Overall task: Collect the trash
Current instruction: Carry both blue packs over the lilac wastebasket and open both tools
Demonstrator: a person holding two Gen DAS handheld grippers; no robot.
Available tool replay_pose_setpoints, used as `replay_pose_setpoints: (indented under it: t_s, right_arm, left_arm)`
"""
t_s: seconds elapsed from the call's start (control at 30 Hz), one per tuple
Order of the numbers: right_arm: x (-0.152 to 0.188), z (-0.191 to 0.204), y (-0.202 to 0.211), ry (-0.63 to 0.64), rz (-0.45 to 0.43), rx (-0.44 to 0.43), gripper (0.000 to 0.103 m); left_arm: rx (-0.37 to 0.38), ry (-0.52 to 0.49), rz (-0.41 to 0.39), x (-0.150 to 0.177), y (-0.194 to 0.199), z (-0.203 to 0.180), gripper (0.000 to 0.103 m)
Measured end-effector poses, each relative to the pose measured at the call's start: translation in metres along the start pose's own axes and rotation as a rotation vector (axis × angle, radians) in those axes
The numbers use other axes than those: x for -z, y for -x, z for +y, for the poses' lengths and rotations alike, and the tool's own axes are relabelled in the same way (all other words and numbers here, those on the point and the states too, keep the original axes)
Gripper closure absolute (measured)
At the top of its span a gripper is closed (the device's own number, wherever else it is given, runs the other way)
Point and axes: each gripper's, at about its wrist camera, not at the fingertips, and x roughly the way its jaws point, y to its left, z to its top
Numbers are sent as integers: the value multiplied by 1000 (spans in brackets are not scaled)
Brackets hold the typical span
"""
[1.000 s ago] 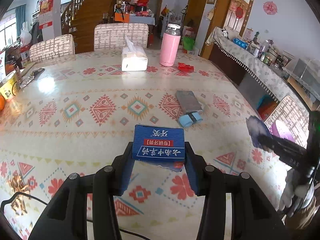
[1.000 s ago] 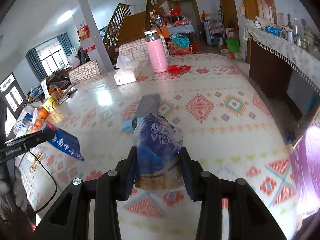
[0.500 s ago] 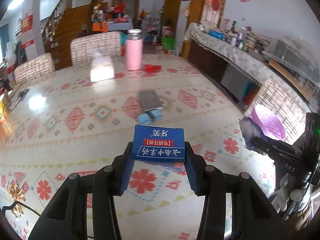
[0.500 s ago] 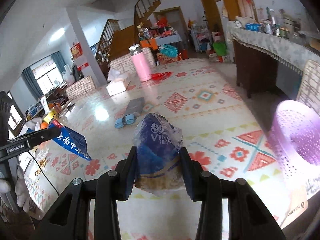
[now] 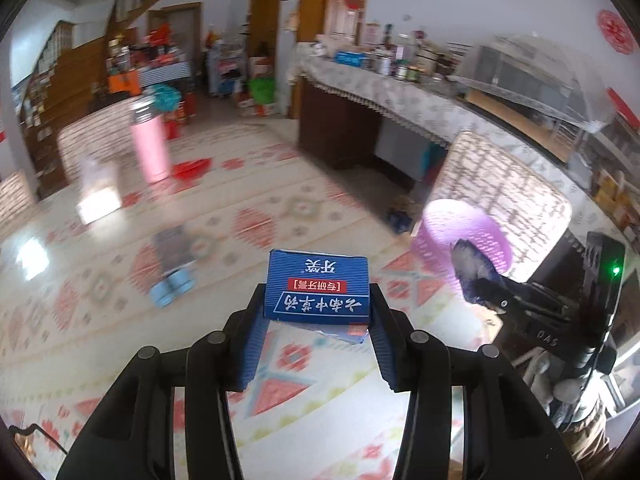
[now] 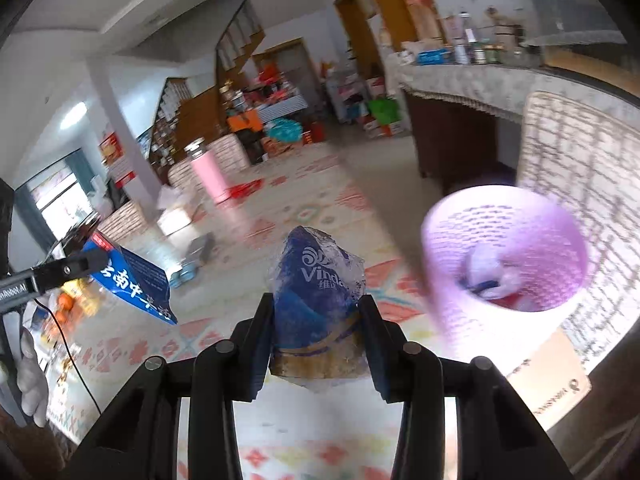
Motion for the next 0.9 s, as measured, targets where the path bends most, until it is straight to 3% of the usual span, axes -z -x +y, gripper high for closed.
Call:
replay_pose_setpoints:
  t_s: [0.33, 0.57, 0.6, 0.63, 0.67, 0.7, 0.9]
  right_arm:
    - [-29, -97, 27, -93, -18, 161, 58]
    - [-55, -141, 17, -122, -23, 219, 56]
    - [-59, -146, 14, -119, -25, 224, 54]
    - [-61, -150, 10, -114, -21, 233, 53]
    - [-62, -152, 6, -113, -13, 244, 45]
    - [-64, -156, 1, -118, -7, 261, 39]
    - [-50, -149, -4, -134, 4, 214, 39]
  left_arm:
    - [196, -106, 65, -65, -81, -100, 57]
    - [264, -131, 74, -103, -133, -153, 57]
    - [279, -138, 67, -108, -141, -160, 54]
    - [282, -142, 70, -110, -146, -164, 41]
    - [273, -142, 76, -112, -153, -168, 28]
    - [262, -140, 78, -112, -156, -169, 25]
    - [227, -143, 89, -94, -150, -156, 25]
